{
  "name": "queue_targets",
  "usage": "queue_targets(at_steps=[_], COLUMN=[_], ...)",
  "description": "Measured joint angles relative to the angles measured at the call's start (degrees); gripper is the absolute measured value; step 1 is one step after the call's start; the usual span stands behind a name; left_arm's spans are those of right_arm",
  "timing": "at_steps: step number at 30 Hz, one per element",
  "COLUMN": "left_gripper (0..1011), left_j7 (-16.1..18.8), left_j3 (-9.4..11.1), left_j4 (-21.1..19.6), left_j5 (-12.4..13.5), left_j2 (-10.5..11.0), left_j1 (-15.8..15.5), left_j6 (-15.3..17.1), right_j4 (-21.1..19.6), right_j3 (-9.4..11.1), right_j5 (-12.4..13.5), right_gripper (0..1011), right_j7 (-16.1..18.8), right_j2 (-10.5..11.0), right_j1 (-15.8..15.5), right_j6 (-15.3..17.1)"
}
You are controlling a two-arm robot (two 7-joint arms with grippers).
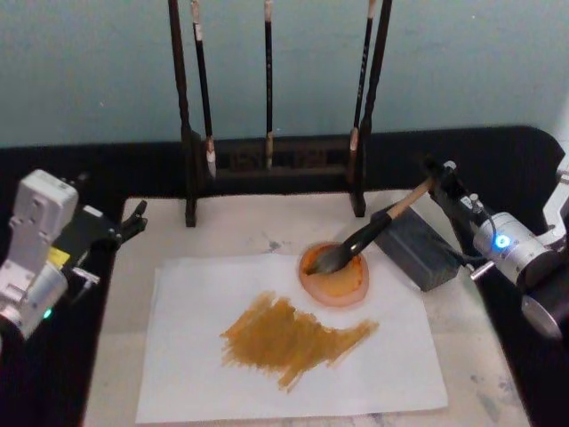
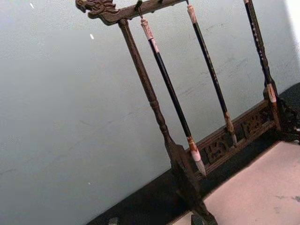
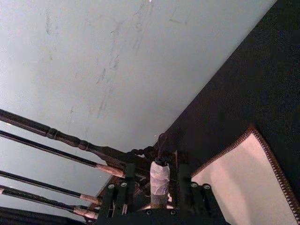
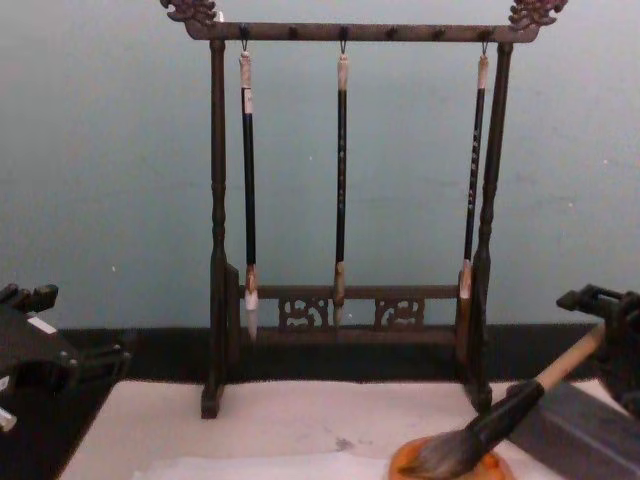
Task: Pick up the brush from the inkstone, write on the paper, then place the brush back to its original position.
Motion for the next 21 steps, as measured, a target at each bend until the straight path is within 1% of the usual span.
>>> queue_targets(at_steps=[1,3,4,5,6,7,8,9,11,12,14,21], left_gripper=[1010,1009,1010,1010,1010,1010,1010,1010,1010,1010,1010,1010], left_j7=[0.00,0.00,0.00,0.00,0.00,0.00,0.00,0.00,0.00,0.00,0.00,0.00], left_j3=[0.00,0.00,0.00,0.00,0.00,0.00,0.00,0.00,0.00,0.00,0.00,0.00], left_j4=[0.00,0.00,0.00,0.00,0.00,0.00,0.00,0.00,0.00,0.00,0.00,0.00], left_j5=[0.00,0.00,0.00,0.00,0.00,0.00,0.00,0.00,0.00,0.00,0.00,0.00], left_j2=[0.00,0.00,0.00,0.00,0.00,0.00,0.00,0.00,0.00,0.00,0.00,0.00], left_j1=[0.00,0.00,0.00,0.00,0.00,0.00,0.00,0.00,0.00,0.00,0.00,0.00], left_j6=[0.00,0.00,0.00,0.00,0.00,0.00,0.00,0.00,0.00,0.00,0.00,0.00], right_j4=[-0.01,-0.02,-0.03,-0.04,-0.05,-0.05,-0.06,-0.06,-0.06,-0.07,-0.07,-0.07], right_j3=[0.00,0.00,0.00,0.00,0.00,0.00,0.00,0.00,0.00,0.00,0.00,0.00], right_j5=[0.00,0.00,0.00,0.00,0.00,0.00,0.00,0.00,0.00,0.00,0.00,0.00], right_gripper=[588,539,475,456,414,414,353,333,252,238,163,152], right_j7=[-0.01,-0.01,-0.02,-0.02,-0.03,-0.04,-0.04,-0.04,-0.06,-0.06,-0.06,-0.07], right_j2=[0.00,0.00,0.00,0.00,0.00,0.00,0.00,0.00,0.00,0.00,0.00,0.00], right_j1=[-0.01,-0.01,-0.02,-0.03,-0.03,-0.04,-0.04,-0.05,-0.05,-0.05,-0.05,-0.06], right_j6=[0.01,0.01,0.02,0.02,0.03,0.04,0.04,0.04,0.05,0.05,0.06,0.06])
